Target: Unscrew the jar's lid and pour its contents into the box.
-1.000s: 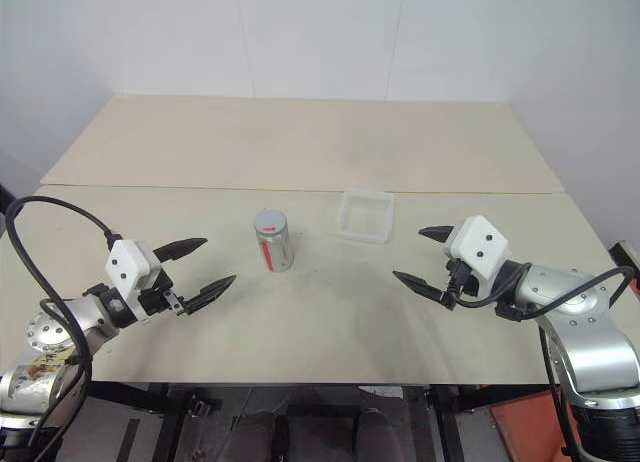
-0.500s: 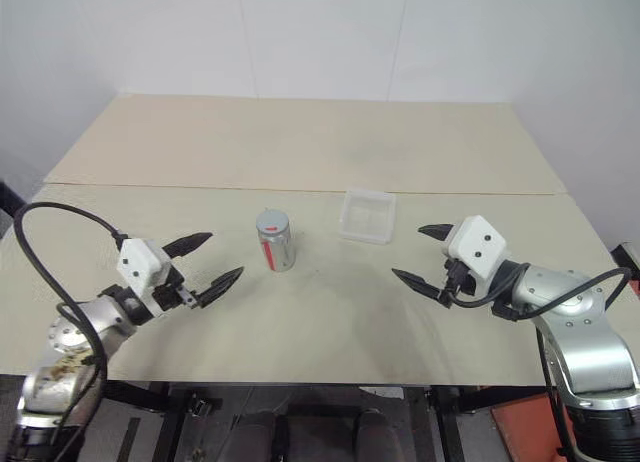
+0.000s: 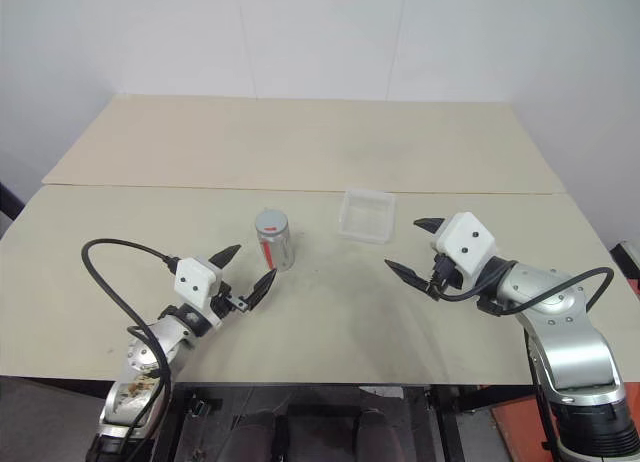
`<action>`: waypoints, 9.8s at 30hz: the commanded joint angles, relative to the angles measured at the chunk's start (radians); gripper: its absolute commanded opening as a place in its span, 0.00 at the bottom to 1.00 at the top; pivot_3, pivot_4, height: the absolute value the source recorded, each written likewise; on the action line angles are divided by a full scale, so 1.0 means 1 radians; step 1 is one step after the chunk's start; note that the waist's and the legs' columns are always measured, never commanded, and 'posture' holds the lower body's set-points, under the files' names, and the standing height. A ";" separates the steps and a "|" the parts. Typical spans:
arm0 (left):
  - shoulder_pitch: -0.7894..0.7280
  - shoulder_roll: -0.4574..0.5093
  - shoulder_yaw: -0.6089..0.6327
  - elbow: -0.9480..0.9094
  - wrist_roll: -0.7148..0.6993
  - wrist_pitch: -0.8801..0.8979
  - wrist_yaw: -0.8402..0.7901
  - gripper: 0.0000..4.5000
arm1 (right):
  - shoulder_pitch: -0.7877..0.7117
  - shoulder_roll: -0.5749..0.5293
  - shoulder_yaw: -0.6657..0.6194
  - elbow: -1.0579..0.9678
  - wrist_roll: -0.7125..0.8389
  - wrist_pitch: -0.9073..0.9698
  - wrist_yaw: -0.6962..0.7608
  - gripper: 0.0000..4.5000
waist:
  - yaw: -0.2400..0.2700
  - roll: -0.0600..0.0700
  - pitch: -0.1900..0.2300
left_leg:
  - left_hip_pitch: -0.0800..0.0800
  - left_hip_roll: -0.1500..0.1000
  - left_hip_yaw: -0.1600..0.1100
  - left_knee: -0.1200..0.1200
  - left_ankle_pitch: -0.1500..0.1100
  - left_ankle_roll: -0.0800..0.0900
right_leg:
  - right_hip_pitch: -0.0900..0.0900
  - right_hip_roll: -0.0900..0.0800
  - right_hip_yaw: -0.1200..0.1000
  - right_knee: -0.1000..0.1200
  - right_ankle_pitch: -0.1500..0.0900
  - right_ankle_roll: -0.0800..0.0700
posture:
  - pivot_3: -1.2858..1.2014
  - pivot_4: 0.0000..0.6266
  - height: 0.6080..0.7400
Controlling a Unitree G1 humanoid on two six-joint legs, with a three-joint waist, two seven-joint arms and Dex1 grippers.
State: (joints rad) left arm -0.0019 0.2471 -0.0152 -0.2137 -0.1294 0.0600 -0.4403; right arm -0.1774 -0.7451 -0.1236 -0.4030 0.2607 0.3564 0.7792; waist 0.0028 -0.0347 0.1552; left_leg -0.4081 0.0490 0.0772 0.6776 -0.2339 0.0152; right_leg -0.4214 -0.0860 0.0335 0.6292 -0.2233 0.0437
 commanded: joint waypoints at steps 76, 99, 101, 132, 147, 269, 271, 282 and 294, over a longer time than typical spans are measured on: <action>-0.208 -0.050 -0.096 0.166 -0.074 -0.219 -0.138 0.44 | -0.253 0.336 0.301 -0.145 0.100 0.238 -0.209 1.00 | -0.008 0.000 0.000 | -0.002 0.000 -0.005 0.001 0.000 0.000 | 0.000 0.001 0.000 -0.001 0.001 0.001 | 0.52 0.24 1.00; -0.205 -0.089 -0.138 0.188 -0.063 -0.220 -0.134 0.44 | -0.271 0.434 0.320 -0.081 0.022 0.196 -0.277 0.71 | -0.015 0.000 0.000 | -0.002 0.000 -0.005 0.001 0.000 0.000 | -0.001 0.001 0.000 -0.001 0.001 0.001 | 0.52 0.24 1.00; -0.205 -0.093 -0.140 0.197 -0.061 -0.222 -0.133 0.44 | -0.268 0.437 0.319 -0.080 0.021 0.191 -0.278 0.62 | -0.015 0.000 0.000 | -0.002 0.000 -0.005 0.001 0.000 0.000 | -0.001 0.001 0.000 -0.001 0.001 0.001 | 0.52 0.24 1.00; -0.201 -0.008 -0.146 0.122 -0.187 -0.194 -0.348 0.44 | -0.829 0.338 0.531 0.876 0.257 -0.363 0.835 0.62 | -0.018 0.000 0.000 | -0.002 0.001 -0.005 0.000 0.000 0.000 | -0.001 0.003 0.000 -0.001 0.001 0.000 | 0.52 0.24 1.00; -0.210 -0.032 -0.137 0.157 -0.182 -0.200 -0.334 0.44 | -0.704 0.232 0.354 0.750 0.318 -0.427 0.749 0.99 | -0.001 0.000 0.000 | -0.004 0.001 -0.005 0.000 0.000 0.001 | -0.002 0.001 -0.001 -0.001 0.002 0.000 | 0.52 0.24 1.00; -0.325 -0.078 -0.107 0.341 -0.111 -0.303 -0.306 0.44 | -0.165 0.525 0.314 -0.330 -0.067 0.256 -0.480 0.99 | -0.006 0.001 0.001 | -0.007 0.000 -0.008 0.001 0.000 0.001 | -0.003 0.002 -0.004 -0.001 0.002 0.000 | 0.52 0.24 1.00; -0.323 -0.078 -0.107 0.337 -0.112 -0.303 -0.305 0.44 | -0.152 0.547 0.359 -0.328 -0.117 0.252 -0.522 0.99 | -0.006 0.001 0.001 | -0.007 0.000 -0.008 0.001 0.000 0.001 | -0.002 0.002 -0.004 -0.001 0.002 0.000 | 0.52 0.24 1.00; -0.324 -0.080 -0.105 0.336 -0.106 -0.309 -0.292 0.44 | -0.125 0.582 0.435 -0.256 -0.242 0.198 -0.592 0.99 | -0.010 0.001 0.001 | -0.007 0.000 -0.009 0.001 0.000 0.001 | -0.002 0.002 -0.005 -0.002 0.002 0.000 | 0.52 0.24 1.00; -0.323 -0.077 -0.102 0.339 -0.106 -0.313 -0.288 0.44 | -0.114 0.598 0.423 -0.229 -0.247 0.175 -0.576 0.99 | -0.015 0.001 0.001 | -0.007 0.000 -0.009 0.001 0.000 0.001 | -0.002 0.002 -0.005 -0.002 0.002 0.000 | 0.52 0.24 1.00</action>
State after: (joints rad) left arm -0.3099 0.1728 -0.1267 0.1459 -0.2335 -0.2191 -0.7321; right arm -0.2940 -0.1516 0.3135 -0.6144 0.0212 0.5690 0.2092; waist -0.0122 -0.0341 0.1557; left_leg -0.4148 0.0489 0.0681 0.6787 -0.2341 0.0158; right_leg -0.4237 -0.0842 0.0287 0.6276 -0.2216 0.0441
